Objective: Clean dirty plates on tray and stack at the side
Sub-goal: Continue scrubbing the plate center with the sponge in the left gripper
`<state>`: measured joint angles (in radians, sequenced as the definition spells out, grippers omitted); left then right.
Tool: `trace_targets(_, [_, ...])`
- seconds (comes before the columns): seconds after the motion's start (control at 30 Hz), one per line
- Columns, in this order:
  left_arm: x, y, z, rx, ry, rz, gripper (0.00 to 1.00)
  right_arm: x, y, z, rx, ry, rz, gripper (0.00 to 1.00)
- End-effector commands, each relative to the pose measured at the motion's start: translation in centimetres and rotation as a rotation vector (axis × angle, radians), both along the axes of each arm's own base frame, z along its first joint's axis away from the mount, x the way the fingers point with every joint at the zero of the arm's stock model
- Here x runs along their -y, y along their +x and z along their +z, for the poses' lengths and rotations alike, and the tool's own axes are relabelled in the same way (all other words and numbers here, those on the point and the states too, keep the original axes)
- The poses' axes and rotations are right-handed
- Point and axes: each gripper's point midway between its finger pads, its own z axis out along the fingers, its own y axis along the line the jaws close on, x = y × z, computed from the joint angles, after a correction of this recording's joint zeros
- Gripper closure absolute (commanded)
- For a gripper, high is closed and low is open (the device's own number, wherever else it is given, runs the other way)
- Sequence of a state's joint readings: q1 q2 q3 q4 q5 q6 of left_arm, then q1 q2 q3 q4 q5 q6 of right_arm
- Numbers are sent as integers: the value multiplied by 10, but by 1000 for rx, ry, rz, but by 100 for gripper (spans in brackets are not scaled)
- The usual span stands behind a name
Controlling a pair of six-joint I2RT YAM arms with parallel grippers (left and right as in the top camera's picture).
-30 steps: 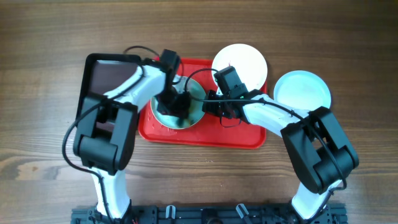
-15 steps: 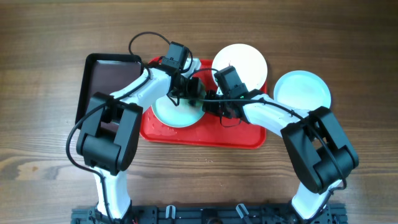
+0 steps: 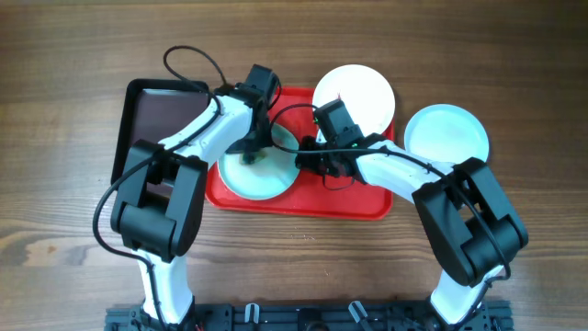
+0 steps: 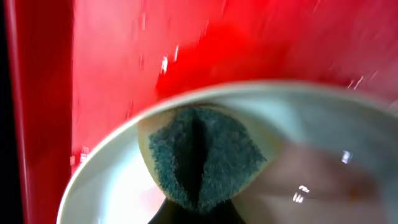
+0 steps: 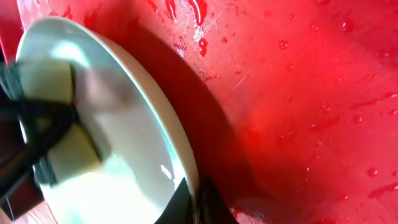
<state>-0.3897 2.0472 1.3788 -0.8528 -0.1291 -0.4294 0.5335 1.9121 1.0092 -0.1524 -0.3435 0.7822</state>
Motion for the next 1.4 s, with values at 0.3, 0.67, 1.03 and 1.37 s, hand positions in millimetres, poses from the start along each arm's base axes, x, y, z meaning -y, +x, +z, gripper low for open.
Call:
trace_targets(0.3, [80,-80,-30,-364,-562,-274,96,4,0,-12,-26,-18,-12,96])
trace_targets(0.67, [39,9,-52,8,-225,-54,96,4,0,-12,-26,-19,-12,96])
trace_targets(1.03, [-50,-41,-43,-65,239,375,96,4,0,-12,-25,-18,-12,96])
trace_targets(1.37, [43,-85,-42,-396,-300,-32,96,4,0,-12,-25,-18,-12,96])
